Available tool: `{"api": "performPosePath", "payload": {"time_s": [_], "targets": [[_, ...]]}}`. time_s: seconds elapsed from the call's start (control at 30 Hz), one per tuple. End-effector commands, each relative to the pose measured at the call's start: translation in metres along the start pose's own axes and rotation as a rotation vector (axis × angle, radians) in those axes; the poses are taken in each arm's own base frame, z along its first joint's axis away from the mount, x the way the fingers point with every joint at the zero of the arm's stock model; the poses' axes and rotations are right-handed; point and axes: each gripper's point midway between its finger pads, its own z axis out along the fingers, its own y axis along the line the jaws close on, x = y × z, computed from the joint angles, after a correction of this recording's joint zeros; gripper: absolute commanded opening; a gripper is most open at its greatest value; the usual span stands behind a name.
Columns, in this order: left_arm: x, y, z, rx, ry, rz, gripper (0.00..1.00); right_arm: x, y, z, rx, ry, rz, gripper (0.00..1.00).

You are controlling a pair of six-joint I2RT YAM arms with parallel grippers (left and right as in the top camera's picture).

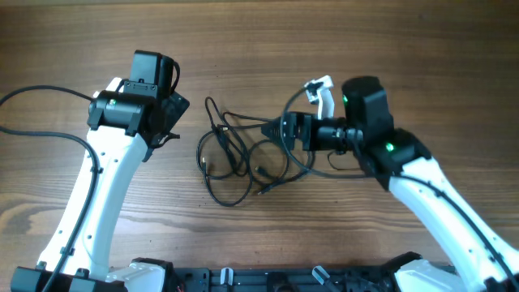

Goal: Untangle cables

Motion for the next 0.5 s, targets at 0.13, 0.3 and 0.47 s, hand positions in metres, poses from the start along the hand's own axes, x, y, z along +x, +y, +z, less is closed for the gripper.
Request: {"api": "performPosePath", "payload": {"time_s": [0.13,0.3,0.47], "targets": [[-0.004,0.004,-0.004,0.001,-0.021,0.006,1.00,-0.012,-0.046,0.031,0.176,0.102,-0.134,0.99],[-0.004,0.004,-0.004,0.001,-0.021,0.006,1.00,-0.006,-0.066,0.051,0.193,0.143,-0.047,1.00],[-0.004,0.004,-0.004,0.001,-0.021,0.006,1.00,-0.019,-0.041,0.061,0.095,0.090,-0.121,1.00]]}}
